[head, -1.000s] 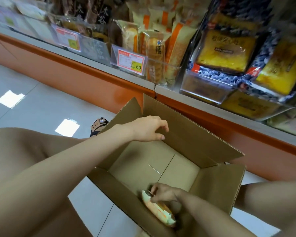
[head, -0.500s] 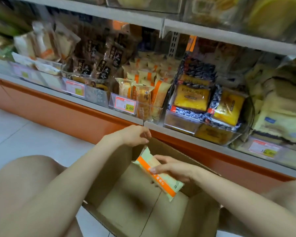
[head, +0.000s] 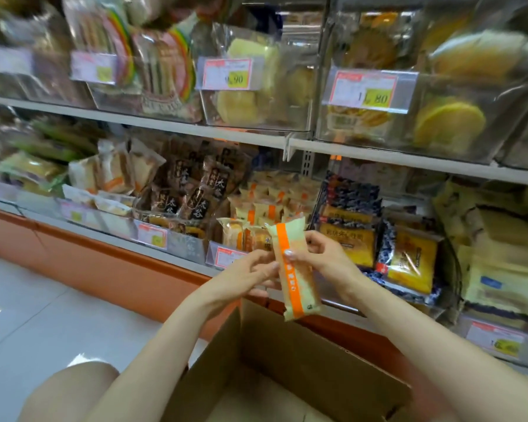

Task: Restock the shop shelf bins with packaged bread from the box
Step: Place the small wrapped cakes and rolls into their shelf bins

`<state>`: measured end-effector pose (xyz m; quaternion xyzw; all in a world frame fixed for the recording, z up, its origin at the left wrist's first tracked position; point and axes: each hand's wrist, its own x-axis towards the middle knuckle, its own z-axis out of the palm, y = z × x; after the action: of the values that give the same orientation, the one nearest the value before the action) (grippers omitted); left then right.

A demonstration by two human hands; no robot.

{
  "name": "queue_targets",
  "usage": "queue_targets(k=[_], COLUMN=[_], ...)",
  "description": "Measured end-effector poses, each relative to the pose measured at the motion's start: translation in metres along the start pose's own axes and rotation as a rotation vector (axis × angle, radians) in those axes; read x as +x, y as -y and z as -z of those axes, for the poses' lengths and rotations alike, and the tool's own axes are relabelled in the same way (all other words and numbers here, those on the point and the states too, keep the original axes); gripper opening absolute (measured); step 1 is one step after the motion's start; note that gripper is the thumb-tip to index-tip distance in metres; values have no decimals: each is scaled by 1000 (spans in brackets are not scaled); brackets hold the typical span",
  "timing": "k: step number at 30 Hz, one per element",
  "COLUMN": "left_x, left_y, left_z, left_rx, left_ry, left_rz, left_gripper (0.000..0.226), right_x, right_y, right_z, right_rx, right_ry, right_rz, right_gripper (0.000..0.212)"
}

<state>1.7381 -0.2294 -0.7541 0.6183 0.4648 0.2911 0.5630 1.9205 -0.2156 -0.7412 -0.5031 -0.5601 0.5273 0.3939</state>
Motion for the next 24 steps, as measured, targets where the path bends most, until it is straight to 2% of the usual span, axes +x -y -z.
queue_targets(k=[2,8,11,15,20,22,24], left_x=[5,16,19,28,45,47,45], left_y=[1,7,3,1,10,11,7], left_z=[1,5,12,20,9,4,6], left_rx=[-33,-84,-38,171,517,534,414], left_ry=[-23,-87,-106,-157,-418,-391,-278], left_rz=[15,-19,-67,-135,-355,-398,-333], left_gripper=[58,38,35,40,46,49,49], right_x=[10,32,36,38,37,37,39], right_y=[6,12,20,25,16,12,14], right_z=[-2,-6,-1,8,-3,-4,0], right_rx=[-30,-104,-142,-75,-111,-115,-59], right_ry=[-21,16,16,-49,-138,-188,-196], right_rz=[43,76,119,114,79,98,102], right_gripper=[31,31,34,45,65,66,58])
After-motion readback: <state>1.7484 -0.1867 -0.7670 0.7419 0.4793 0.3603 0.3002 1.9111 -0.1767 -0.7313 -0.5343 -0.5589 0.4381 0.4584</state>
